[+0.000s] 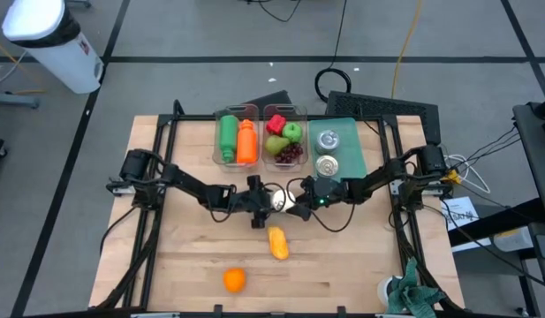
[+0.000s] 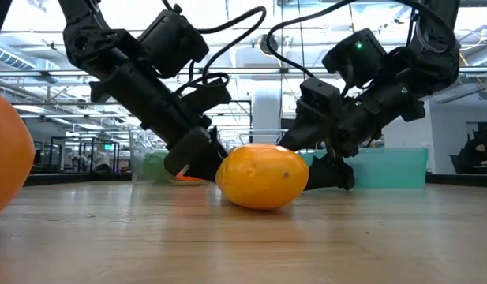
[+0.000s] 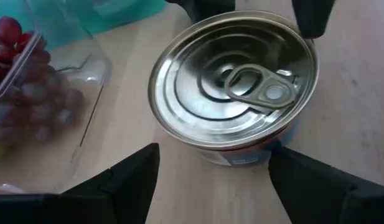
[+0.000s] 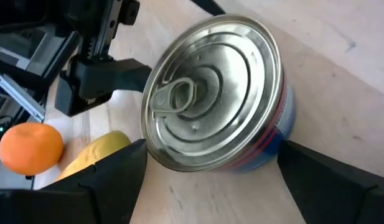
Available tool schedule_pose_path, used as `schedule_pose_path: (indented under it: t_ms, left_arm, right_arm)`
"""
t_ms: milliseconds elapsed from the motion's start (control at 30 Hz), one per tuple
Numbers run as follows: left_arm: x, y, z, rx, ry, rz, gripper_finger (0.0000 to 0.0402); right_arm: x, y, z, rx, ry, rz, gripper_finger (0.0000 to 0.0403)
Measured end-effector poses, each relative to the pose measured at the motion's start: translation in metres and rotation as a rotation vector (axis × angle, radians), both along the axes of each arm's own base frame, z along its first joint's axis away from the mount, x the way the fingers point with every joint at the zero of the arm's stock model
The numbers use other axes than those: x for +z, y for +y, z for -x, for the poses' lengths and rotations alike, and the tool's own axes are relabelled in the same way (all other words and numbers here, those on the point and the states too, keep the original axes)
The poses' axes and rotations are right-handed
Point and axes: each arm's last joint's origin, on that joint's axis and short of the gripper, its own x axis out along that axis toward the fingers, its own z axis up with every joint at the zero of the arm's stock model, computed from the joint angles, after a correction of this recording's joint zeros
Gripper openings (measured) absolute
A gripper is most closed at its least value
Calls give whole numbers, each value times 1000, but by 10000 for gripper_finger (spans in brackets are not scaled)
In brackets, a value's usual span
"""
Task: Pick & Place Food Item
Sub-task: Put the blue tuna can into the green bin
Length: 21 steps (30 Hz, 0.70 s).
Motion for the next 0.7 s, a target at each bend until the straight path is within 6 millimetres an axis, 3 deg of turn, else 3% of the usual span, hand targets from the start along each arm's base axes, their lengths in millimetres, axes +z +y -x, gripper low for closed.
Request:
schedule_pose_path:
  t_ms: [400, 700]
  left_arm:
    - [5, 8, -4, 63, -47, 3, 298]
    - [5, 7, -3, 57, -41, 24, 298]
  right_arm:
    - [9, 2, -5, 42, -102, -4, 345]
    - [7, -3, -4, 57, -79, -19, 345]
